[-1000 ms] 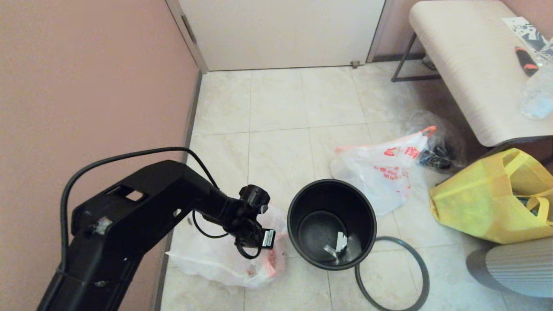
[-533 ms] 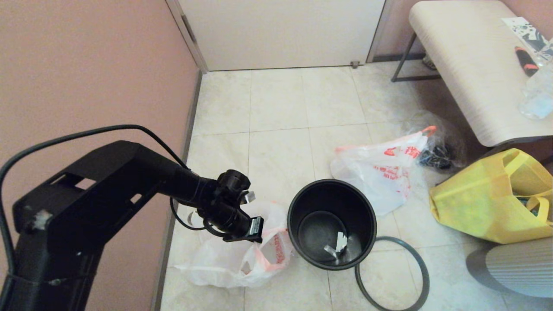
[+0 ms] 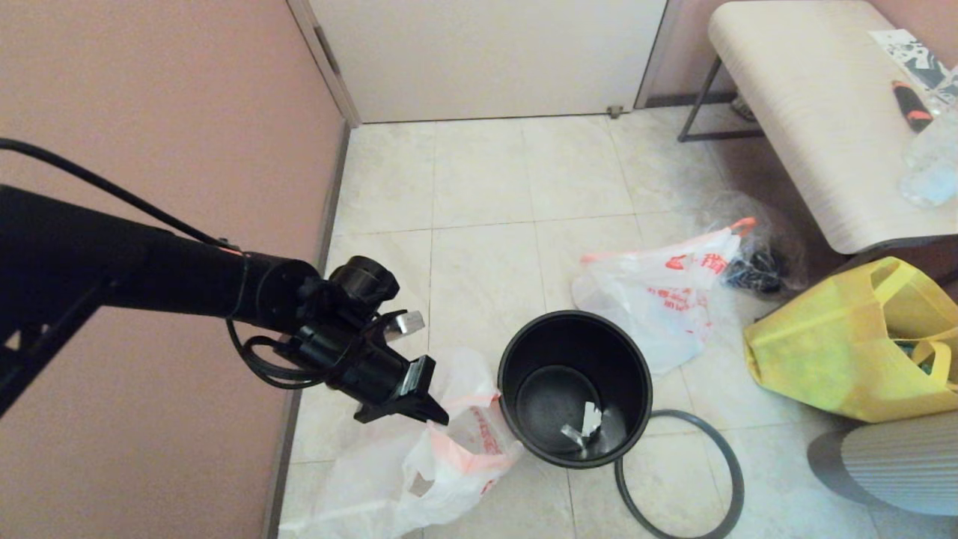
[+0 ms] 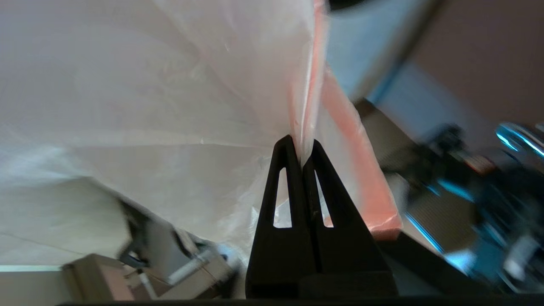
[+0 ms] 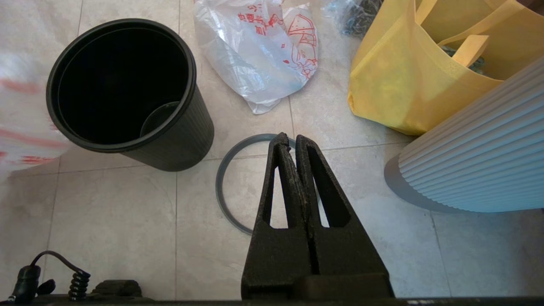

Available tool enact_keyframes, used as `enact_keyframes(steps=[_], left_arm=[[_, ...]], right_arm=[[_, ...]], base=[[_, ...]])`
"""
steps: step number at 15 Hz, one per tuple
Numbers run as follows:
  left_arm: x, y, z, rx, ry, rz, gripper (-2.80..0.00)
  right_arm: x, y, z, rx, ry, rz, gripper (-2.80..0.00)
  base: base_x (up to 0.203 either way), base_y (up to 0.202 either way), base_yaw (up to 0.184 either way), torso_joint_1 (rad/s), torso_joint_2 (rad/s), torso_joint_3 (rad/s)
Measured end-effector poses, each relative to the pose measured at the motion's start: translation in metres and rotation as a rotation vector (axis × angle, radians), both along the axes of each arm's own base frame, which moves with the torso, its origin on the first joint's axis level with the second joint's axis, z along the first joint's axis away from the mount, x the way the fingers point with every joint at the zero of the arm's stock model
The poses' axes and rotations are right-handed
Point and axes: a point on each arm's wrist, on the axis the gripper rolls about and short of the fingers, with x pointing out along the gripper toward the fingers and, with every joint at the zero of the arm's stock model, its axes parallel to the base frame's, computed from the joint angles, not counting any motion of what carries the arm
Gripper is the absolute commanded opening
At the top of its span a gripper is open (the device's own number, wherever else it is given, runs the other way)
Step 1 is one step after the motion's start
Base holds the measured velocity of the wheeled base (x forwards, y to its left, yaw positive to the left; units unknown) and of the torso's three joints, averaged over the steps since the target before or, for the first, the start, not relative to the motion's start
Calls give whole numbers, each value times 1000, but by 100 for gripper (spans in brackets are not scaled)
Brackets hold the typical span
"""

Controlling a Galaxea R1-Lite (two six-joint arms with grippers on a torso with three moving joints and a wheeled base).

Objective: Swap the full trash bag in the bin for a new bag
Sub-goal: Put the new garbage bag on the trash can

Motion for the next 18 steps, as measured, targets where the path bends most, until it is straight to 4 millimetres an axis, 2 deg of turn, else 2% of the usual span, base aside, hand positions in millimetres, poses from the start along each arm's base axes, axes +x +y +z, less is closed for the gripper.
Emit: enact_keyframes(steps=[4,8,11,14,18], left_arm=[[-41,-3,45,-63,-10,-59,-280],[-90,-24,97,-151,-90,-143,-280],[-114,-37,137,-242,-177,-199,-280],[-124,-51,159,-301,-232,-256,-280],[-122,-70,179,-354,-311,-319,-280]], right_arm=[[0,0,0,0,0,0,-280],[0,0,0,-1,0,0,-280],[0,0,0,-1,0,0,-280],[0,0,0,-1,0,0,-280],[0,0,0,0,0,0,-280]], base=[[0,0,0,0,0,0],[0,0,0,0,0,0],[0,0,0,0,0,0],[0,0,0,0,0,0],[0,0,0,0,0,0]])
